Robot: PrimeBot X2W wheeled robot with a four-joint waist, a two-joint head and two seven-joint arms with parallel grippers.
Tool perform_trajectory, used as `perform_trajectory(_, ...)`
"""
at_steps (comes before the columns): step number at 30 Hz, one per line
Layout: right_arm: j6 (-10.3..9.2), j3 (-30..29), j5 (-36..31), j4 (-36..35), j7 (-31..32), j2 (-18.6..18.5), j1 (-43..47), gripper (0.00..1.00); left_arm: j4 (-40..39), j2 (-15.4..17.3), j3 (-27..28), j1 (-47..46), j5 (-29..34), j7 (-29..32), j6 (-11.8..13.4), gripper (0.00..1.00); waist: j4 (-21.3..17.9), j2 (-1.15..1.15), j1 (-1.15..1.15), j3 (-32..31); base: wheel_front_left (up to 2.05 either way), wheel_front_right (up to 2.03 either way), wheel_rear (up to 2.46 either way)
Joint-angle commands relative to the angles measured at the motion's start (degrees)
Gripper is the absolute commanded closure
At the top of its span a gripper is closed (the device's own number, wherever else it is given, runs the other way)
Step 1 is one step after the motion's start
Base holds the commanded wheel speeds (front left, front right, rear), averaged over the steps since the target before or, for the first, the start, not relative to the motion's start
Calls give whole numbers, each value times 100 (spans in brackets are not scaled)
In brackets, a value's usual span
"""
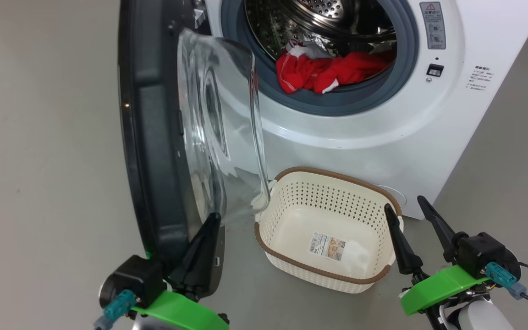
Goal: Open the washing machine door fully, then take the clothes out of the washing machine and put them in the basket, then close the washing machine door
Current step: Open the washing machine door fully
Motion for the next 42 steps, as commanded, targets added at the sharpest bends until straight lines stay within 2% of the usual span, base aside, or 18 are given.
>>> perform_trajectory(1, 36, 108, -2, -151, -37, 12, -169, 0, -65, 126, 305, -123, 52, 1, 97, 100, 23, 0, 0, 0, 0, 0, 0)
perform_trajectory(10, 36, 104, -90, -125, -37, 12, -144, 0, 6, 316, 708, -64, 11, -81, 408, 100, 180, 0, 0, 38, 0, 0, 0)
perform_trajectory(23, 36, 121, -240, -72, -37, -47, -191, 0, 199, 563, 1640, -113, -421, -349, 770, 100, 351, 0, 0, 251, 0, 0, 0)
perform_trajectory(32, 36, 163, -257, -58, -37, -167, -274, 0, 758, 782, 2016, -477, -612, -418, 825, 100, 324, 0, 0, 368, 0, 0, 0)
perform_trajectory(42, 36, 288, -289, -6, -37, -370, -313, 0, 1736, 1086, 2387, -1208, -881, -665, 612, 100, 250, 0, 0, 530, 0, 0, 0)
